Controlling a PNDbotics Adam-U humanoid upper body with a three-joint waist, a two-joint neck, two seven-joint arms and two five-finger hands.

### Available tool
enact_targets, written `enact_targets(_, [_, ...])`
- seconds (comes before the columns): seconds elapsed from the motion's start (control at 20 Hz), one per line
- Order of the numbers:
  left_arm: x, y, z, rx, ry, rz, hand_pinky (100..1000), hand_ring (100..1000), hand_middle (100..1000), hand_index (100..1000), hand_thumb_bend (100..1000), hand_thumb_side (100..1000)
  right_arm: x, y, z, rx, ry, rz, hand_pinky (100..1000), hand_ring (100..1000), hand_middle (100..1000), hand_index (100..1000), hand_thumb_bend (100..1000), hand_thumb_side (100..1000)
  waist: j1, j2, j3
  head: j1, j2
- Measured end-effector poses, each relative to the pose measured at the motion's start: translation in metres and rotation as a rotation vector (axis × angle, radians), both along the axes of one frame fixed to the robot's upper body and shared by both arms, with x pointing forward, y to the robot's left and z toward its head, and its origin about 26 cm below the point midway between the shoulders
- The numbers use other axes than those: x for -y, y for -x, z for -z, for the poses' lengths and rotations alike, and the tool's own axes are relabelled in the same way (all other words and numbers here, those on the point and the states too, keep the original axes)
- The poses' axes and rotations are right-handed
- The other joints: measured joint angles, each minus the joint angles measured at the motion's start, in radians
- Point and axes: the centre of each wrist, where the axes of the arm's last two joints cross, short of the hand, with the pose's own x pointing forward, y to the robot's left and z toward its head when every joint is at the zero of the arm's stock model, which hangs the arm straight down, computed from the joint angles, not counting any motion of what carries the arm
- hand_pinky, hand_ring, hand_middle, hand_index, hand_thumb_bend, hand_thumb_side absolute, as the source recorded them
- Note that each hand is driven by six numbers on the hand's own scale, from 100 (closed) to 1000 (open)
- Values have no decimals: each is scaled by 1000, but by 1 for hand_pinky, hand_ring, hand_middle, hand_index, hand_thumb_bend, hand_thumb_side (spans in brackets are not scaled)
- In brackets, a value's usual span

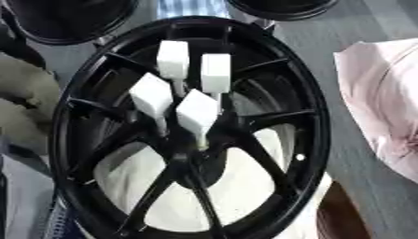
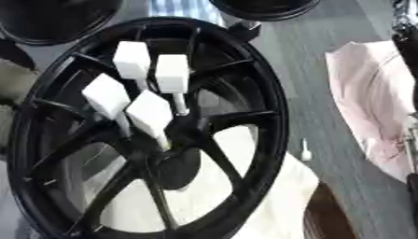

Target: Pull the pin out of the wheel hub.

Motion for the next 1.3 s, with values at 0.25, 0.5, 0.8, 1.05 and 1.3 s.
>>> enact_targets(0.25, [-20,2,-21,28,-225,4,732,603,593,790,316,841,6,0,2,1,-5,16,789,794,708,776,100,487,20,5,-12,-16,9])
enact_targets(0.5, [-39,1,-64,63,-657,83,737,623,607,794,314,865,10,2,2,0,10,30,789,792,705,774,100,484,38,5,-15,-35,9])
enact_targets(0.8, [-49,-4,-114,41,-1158,192,751,665,638,800,279,893,15,3,3,-6,33,48,788,790,699,770,100,483,52,1,-14,-53,9])
enact_targets(1.05, [-34,-6,-145,-23,-1568,334,758,685,656,801,282,896,18,4,4,-12,46,61,788,790,697,769,100,484,61,0,-18,-58,9])
enact_targets(1.3, [-13,-8,-165,-20,-1748,394,758,689,659,801,291,899,19,4,4,-17,53,65,788,790,697,768,100,485,66,0,-20,-58,8])
